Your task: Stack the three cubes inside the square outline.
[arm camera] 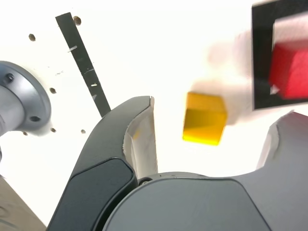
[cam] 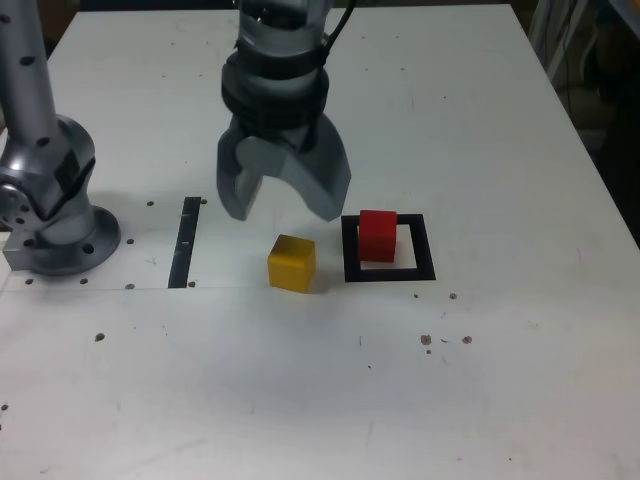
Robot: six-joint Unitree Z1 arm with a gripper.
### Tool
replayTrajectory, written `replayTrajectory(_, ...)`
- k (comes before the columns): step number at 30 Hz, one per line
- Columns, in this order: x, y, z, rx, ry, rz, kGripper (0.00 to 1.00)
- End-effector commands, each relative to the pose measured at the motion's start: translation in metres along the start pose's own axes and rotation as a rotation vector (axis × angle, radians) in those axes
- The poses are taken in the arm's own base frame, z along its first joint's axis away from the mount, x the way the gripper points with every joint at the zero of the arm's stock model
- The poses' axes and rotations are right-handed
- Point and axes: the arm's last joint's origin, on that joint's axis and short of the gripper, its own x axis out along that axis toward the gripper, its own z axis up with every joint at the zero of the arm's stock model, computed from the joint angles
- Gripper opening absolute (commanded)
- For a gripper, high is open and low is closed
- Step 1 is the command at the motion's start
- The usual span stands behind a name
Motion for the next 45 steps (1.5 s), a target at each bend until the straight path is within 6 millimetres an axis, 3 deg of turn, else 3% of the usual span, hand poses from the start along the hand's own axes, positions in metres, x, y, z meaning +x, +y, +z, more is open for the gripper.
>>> replayTrajectory(1, -0.002, -0.005, -0.004, 0.039, -0.015, 0.015, 0.98)
replayTrajectory(7, 0.005, -0.012, -0.004, 0.118, -0.022, 0.031, 0.99)
replayTrajectory(13, 0.028, -0.016, 0.008, 0.153, 0.003, -0.011, 0.97)
replayTrajectory(25, 0.051, -0.02, 0.013, 0.156, 0.03, -0.018, 0.81)
replayTrajectory(31, 0.06, -0.021, 0.02, 0.155, 0.0, -0.019, 0.67)
replayTrajectory(39, 0.069, -0.022, 0.026, 0.155, -0.001, -0.016, 0.58)
replayTrajectory(45, 0.068, -0.022, 0.025, 0.153, 0.002, -0.012, 0.39)
